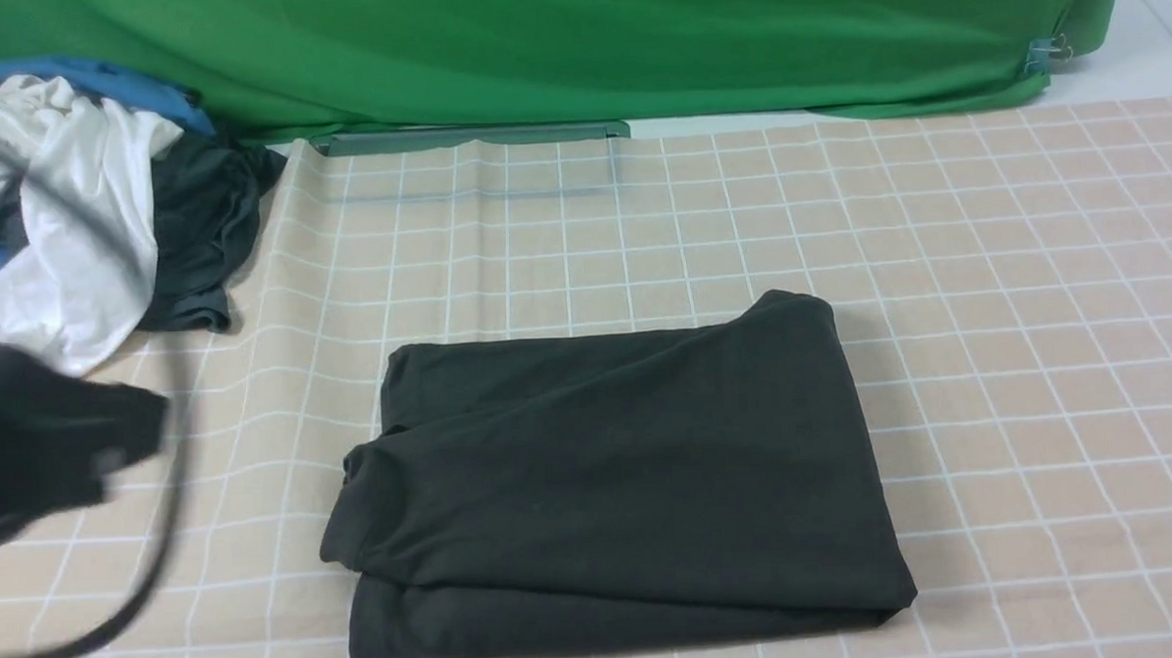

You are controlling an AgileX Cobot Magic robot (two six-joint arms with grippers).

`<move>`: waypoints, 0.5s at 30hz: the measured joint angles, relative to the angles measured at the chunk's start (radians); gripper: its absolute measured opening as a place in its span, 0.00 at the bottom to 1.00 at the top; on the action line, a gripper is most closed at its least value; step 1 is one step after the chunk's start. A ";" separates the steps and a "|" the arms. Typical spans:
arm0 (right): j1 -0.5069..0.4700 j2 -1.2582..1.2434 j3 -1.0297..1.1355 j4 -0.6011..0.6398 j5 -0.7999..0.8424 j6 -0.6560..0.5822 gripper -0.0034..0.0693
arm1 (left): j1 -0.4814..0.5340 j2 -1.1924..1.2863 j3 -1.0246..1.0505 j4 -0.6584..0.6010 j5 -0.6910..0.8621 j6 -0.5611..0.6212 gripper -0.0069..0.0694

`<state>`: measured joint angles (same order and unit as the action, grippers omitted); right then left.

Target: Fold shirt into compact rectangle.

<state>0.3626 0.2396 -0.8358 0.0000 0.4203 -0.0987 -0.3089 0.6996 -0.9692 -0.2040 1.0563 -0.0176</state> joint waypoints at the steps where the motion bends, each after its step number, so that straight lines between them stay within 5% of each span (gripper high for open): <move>1: 0.000 -0.053 0.032 0.000 -0.023 -0.009 0.15 | 0.000 -0.065 0.000 0.003 -0.010 0.000 0.11; 10: 0.000 -0.243 0.323 0.000 -0.389 -0.031 0.18 | 0.000 -0.423 0.128 0.085 -0.169 0.000 0.12; 15: -0.001 -0.245 0.332 0.000 -0.448 -0.033 0.26 | 0.000 -0.460 0.268 0.113 -0.250 0.000 0.12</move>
<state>0.3618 -0.0053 -0.5036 0.0000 -0.0272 -0.1315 -0.3089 0.2391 -0.7008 -0.0908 0.8064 -0.0176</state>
